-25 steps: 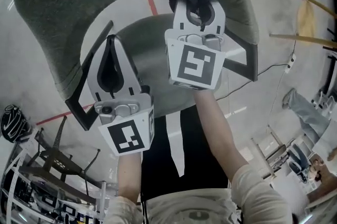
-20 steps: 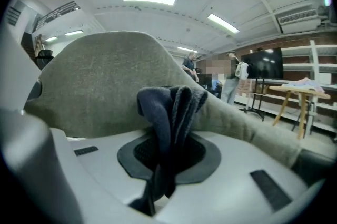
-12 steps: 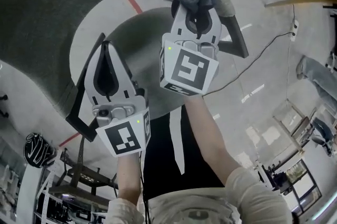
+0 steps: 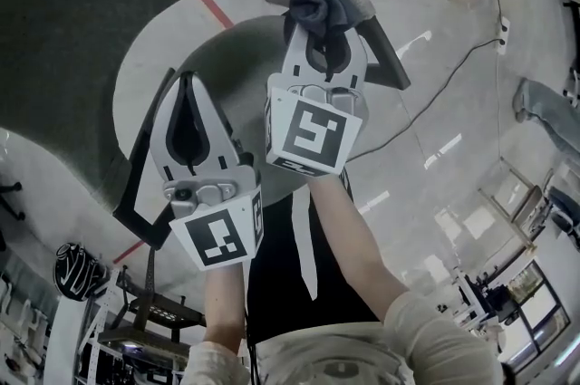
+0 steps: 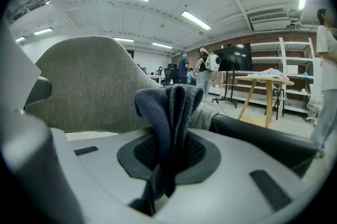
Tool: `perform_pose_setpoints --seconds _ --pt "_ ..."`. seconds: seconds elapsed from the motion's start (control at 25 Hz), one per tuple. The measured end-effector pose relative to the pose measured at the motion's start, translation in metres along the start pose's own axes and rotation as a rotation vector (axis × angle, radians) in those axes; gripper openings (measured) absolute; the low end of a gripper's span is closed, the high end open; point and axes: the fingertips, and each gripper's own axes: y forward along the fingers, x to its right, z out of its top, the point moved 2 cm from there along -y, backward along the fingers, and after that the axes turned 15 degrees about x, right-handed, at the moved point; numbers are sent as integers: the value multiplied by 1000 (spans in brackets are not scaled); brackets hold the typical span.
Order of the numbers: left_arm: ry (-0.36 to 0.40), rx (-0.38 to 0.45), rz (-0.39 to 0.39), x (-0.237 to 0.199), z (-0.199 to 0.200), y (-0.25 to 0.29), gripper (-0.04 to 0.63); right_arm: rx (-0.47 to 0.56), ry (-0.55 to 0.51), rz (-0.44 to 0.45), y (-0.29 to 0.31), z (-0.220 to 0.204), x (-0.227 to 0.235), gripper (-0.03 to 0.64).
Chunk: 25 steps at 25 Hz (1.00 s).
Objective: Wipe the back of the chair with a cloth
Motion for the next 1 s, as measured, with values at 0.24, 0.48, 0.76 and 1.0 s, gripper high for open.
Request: perform_pose_setpoints --seconds 0.24,0.48,0.76,1.0 --pt "-6 3 49 -8 4 -5 15 -28 11 -8 -2 -2 0 54" --pt "12 40 117 -27 34 -5 15 -5 -21 57 2 27 -18 54" --pt "27 146 268 -57 123 3 15 167 6 278 25 151 -84 54" --pt "37 190 320 -63 250 -11 15 285 38 472 -18 298 -122 54"
